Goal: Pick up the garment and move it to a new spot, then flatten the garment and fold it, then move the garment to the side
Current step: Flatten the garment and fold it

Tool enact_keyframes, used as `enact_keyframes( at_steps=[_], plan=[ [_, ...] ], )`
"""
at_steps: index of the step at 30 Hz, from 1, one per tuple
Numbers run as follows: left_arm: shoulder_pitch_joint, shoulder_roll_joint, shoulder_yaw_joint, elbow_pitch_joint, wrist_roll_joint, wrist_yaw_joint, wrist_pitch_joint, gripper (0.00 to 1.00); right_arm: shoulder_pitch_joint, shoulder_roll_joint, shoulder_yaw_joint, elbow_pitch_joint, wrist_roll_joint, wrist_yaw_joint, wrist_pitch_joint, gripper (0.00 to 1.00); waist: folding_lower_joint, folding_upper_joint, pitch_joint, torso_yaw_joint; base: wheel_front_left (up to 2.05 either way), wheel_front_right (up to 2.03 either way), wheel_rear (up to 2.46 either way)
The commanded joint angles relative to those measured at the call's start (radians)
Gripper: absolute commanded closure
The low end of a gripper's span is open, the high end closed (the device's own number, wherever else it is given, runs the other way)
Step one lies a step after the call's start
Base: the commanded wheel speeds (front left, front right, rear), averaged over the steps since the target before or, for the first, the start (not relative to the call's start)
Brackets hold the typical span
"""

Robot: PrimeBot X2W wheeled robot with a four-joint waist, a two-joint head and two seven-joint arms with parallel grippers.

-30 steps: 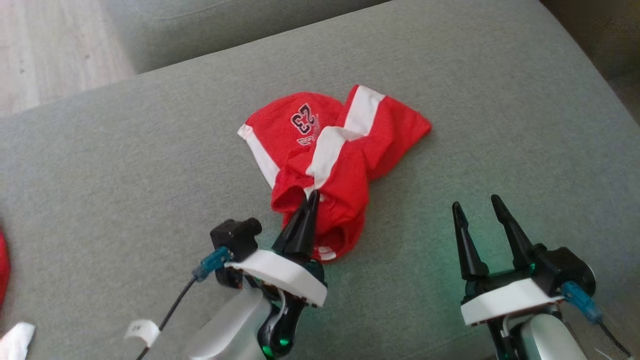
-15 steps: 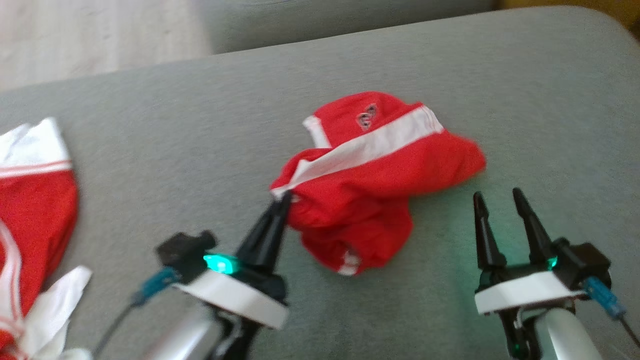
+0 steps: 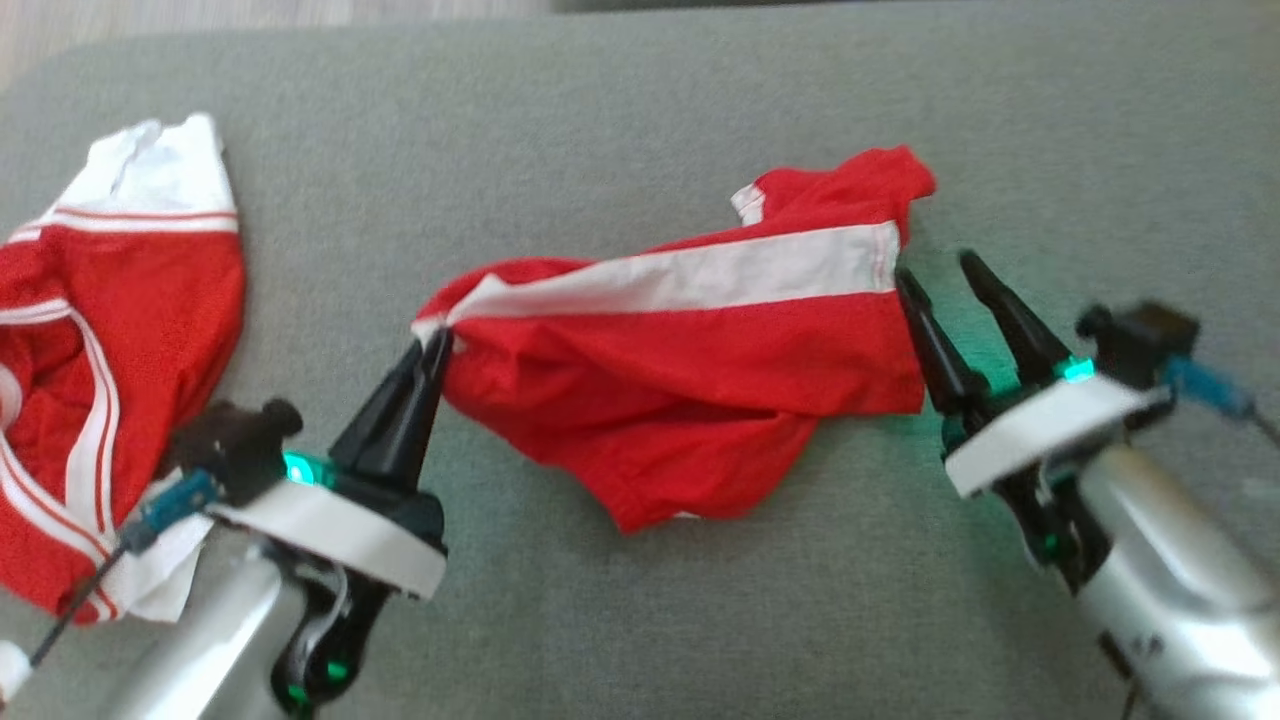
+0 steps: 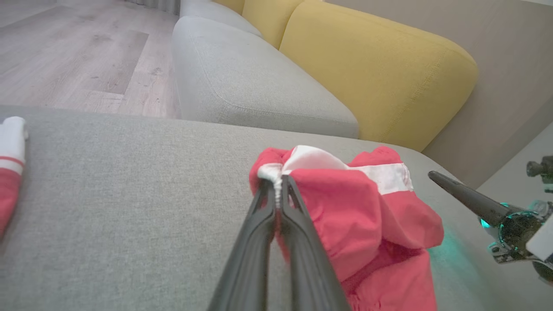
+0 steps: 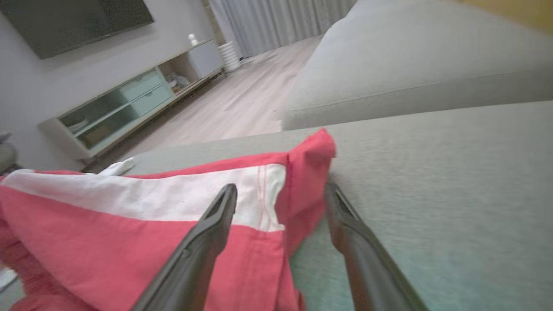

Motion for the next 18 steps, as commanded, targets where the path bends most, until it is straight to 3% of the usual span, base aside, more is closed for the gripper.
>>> enact_keyframes(
  at_steps=[1, 2, 3, 9, 10, 12, 13, 14, 18],
  plan=[
    [-0.068, 0.031, 0.049, -0.019, 0.009, -0.007, 0.0, 1.0, -0.062, -0.046, 0.085, -0.028, 0.095, -0.001, 0.022, 0.0, -0.0001, 0.0, 0.03, 0.022, 0.0, 0.0, 0.0],
    [-0.068, 0.031, 0.049, -0.019, 0.009, -0.007, 0.0, 1.0, -0.062, -0.046, 0.085, -0.028, 0.095, -0.001, 0.022, 0.0, -0.0001, 0.0, 0.03, 0.022, 0.0, 0.0, 0.0],
    [-0.082, 0.028, 0.045, -0.012, 0.013, -0.013, 0.0, 1.0, -0.11, -0.088, 0.156, -0.034, 0.197, -0.001, 0.05, 0.0, -0.0001, 0.0, 0.042, 0.03, 0.0, 0.0, 0.0],
    [-0.107, 0.014, 0.033, 0.005, 0.022, -0.022, -0.005, 1.0, -0.205, -0.179, 0.337, -0.048, 0.379, -0.001, 0.105, 0.0, -0.0001, 0.0, 0.061, 0.049, 0.0, 0.0, 0.0],
    [-0.108, 0.012, 0.031, 0.008, 0.022, -0.023, -0.006, 1.0, -0.214, -0.189, 0.362, -0.048, 0.397, -0.001, 0.105, 0.05, -0.0001, 0.0, 0.062, 0.051, 0.0, 0.0, 0.0],
    [-0.11, 0.009, 0.029, 0.013, 0.022, -0.024, -0.008, 1.0, -0.231, -0.206, 0.401, -0.047, 0.425, -0.001, 0.091, 0.41, -0.0001, 0.0, 0.062, 0.054, 0.0, 0.0, 0.0],
    [-0.111, 0.009, 0.028, 0.015, 0.022, -0.025, -0.01, 1.0, -0.239, -0.214, 0.419, -0.046, 0.432, -0.001, 0.077, 0.67, -0.0001, 0.0, 0.062, 0.055, 0.0, 0.0, 0.0],
    [-0.111, 0.009, 0.029, 0.017, 0.023, -0.025, -0.012, 1.0, -0.246, -0.221, 0.437, -0.043, 0.437, -0.001, 0.063, 1.0, -0.0001, 0.0, 0.061, 0.054, 0.0, 0.0, 0.0],
    [-0.122, 0.018, 0.037, 0.012, 0.035, -0.024, -0.031, 1.0, -0.282, -0.24, 0.48, -0.043, 0.459, -0.001, 0.011, 1.0, -0.0001, 0.0, 0.057, 0.043, 0.0, 0.0, 0.0]
  ],
)
